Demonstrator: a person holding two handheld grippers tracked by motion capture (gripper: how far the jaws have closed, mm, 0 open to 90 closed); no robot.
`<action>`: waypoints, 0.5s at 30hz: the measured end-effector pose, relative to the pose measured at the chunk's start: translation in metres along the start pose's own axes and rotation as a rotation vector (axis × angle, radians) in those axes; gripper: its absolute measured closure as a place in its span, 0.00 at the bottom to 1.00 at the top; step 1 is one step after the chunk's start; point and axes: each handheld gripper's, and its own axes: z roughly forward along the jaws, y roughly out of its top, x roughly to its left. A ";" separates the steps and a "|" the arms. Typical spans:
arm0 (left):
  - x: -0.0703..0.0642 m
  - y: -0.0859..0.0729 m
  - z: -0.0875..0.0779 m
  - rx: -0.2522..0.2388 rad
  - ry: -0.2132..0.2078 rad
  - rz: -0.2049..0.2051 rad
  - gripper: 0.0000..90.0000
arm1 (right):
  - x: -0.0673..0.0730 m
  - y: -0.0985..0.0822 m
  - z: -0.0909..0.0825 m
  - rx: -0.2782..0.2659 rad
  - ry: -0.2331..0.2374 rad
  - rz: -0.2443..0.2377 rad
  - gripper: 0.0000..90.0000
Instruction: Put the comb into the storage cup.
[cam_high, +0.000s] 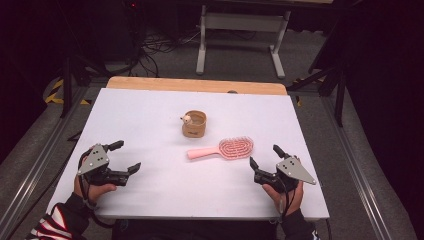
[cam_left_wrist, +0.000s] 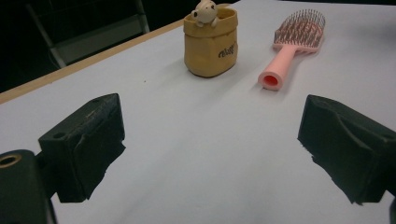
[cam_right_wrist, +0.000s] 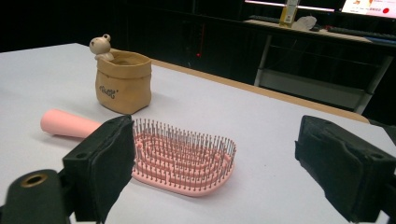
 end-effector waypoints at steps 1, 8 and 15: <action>0.000 0.000 0.000 0.000 0.000 0.000 0.09 | 0.000 0.000 0.001 -0.002 0.004 0.000 0.14; 0.001 -0.003 -0.004 0.002 0.012 -0.004 0.10 | 0.000 0.002 0.005 -0.014 0.015 0.018 0.18; -0.001 -0.006 -0.013 -0.001 0.026 -0.013 0.10 | 0.000 0.009 0.014 -0.013 0.023 0.060 0.37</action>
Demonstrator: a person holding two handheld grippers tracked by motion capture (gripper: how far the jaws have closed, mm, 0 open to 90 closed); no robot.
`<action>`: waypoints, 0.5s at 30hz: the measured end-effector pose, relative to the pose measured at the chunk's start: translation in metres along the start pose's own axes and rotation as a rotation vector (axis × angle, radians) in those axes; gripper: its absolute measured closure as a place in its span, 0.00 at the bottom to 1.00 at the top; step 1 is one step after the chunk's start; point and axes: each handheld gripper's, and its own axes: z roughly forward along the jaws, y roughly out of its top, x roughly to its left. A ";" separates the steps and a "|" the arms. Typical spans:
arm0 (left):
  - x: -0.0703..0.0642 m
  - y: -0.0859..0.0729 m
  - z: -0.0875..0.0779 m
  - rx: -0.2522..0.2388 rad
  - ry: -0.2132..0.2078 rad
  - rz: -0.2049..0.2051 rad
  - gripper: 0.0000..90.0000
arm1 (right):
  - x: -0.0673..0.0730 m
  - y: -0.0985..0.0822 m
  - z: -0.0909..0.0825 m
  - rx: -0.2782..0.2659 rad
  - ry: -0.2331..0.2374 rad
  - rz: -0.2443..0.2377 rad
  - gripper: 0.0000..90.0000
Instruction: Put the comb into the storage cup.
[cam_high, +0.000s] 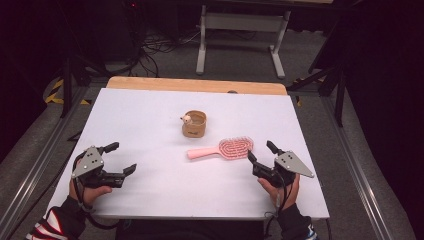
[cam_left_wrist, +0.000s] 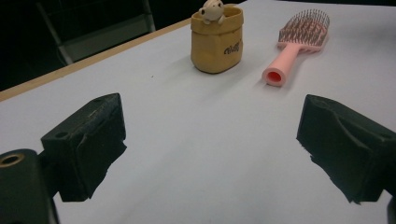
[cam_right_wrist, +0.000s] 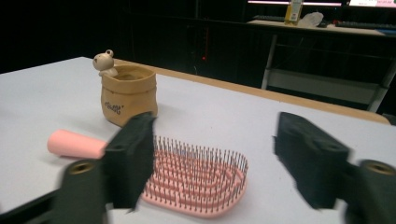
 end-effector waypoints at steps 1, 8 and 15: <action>-0.001 -0.002 -0.004 0.000 -0.002 -0.005 0.10 | 0.002 0.006 0.004 -0.005 0.013 -0.011 0.50; -0.002 -0.011 -0.009 0.018 -0.002 -0.017 0.10 | 0.014 0.025 0.029 0.035 0.095 -0.008 0.87; -0.002 -0.010 -0.008 0.011 -0.005 -0.014 0.09 | 0.050 0.034 0.085 0.172 0.190 -0.100 1.00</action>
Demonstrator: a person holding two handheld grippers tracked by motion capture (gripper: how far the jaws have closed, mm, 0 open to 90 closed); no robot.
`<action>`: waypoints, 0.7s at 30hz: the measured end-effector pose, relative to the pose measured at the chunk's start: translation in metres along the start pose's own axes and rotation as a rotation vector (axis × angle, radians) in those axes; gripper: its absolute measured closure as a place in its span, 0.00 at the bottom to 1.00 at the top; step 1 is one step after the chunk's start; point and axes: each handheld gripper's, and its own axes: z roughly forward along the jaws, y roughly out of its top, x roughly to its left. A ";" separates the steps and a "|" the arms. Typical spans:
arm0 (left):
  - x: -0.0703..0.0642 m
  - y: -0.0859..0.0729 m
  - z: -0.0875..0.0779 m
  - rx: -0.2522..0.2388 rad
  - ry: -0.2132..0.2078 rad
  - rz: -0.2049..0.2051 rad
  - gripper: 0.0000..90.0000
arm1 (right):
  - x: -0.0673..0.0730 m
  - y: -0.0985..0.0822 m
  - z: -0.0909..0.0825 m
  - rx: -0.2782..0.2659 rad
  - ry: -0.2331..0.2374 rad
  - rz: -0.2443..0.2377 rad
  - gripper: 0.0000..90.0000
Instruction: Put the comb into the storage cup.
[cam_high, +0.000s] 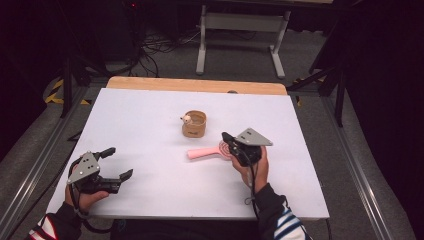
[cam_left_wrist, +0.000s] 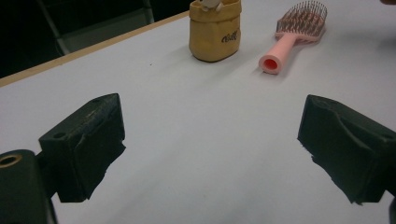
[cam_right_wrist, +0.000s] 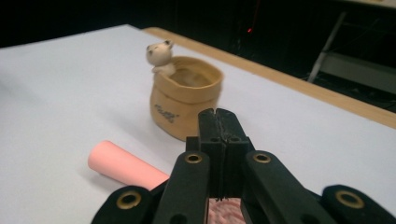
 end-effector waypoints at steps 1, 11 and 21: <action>0.000 0.000 0.000 0.002 0.000 0.001 0.09 | 0.003 0.002 0.008 0.012 0.015 0.000 1.00; -0.002 -0.002 0.003 0.022 -0.015 0.009 0.10 | 0.033 0.000 0.073 0.179 0.091 -0.025 1.00; -0.007 -0.001 0.010 0.042 -0.028 0.014 0.11 | 0.046 -0.011 0.092 0.263 0.105 -0.039 1.00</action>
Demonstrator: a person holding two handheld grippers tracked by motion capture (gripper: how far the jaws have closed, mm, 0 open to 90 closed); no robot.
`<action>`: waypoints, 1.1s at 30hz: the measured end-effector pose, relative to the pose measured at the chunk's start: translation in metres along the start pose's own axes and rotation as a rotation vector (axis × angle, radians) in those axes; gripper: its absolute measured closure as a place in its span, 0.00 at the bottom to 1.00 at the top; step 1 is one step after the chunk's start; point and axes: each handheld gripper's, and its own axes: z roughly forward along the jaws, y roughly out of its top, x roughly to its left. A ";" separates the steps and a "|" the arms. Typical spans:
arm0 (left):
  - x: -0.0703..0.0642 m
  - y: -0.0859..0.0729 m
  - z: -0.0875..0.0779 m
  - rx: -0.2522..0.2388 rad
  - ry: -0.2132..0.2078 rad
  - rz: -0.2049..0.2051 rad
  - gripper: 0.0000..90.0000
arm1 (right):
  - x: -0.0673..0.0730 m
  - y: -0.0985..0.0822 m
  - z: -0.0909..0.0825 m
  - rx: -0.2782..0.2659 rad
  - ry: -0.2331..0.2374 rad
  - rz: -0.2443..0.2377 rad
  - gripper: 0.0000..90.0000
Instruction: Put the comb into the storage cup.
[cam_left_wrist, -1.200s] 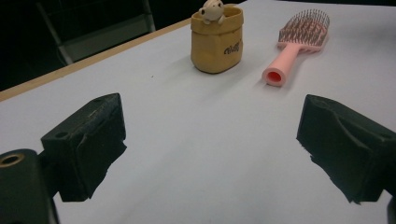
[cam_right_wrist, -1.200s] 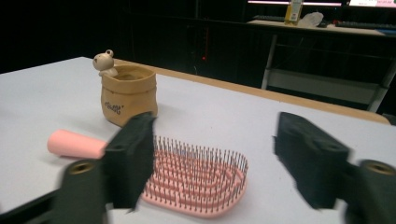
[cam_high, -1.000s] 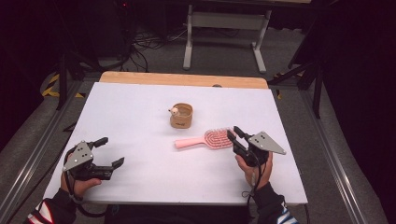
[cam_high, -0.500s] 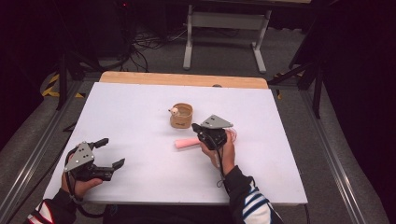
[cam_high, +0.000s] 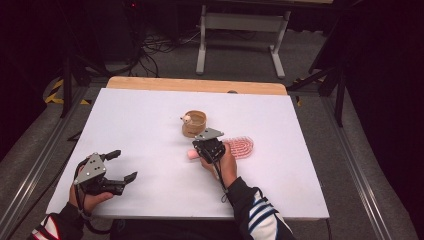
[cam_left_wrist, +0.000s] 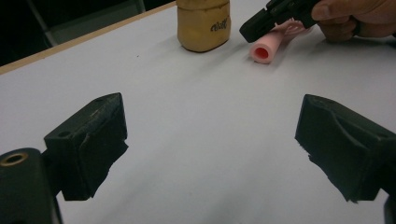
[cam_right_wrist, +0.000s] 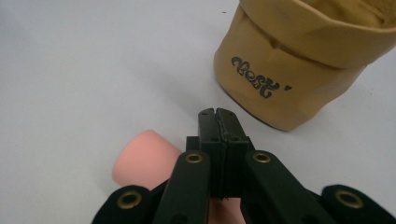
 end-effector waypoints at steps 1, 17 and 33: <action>0.000 0.000 0.001 0.001 0.003 0.003 0.11 | -0.001 0.000 0.000 0.001 0.006 0.008 1.00; -0.004 0.002 0.011 0.048 -0.006 0.044 0.12 | 0.000 0.000 0.001 0.127 0.151 0.000 1.00; -0.003 0.001 0.011 0.068 0.014 0.038 0.13 | 0.005 -0.017 -0.037 0.218 0.239 -0.128 1.00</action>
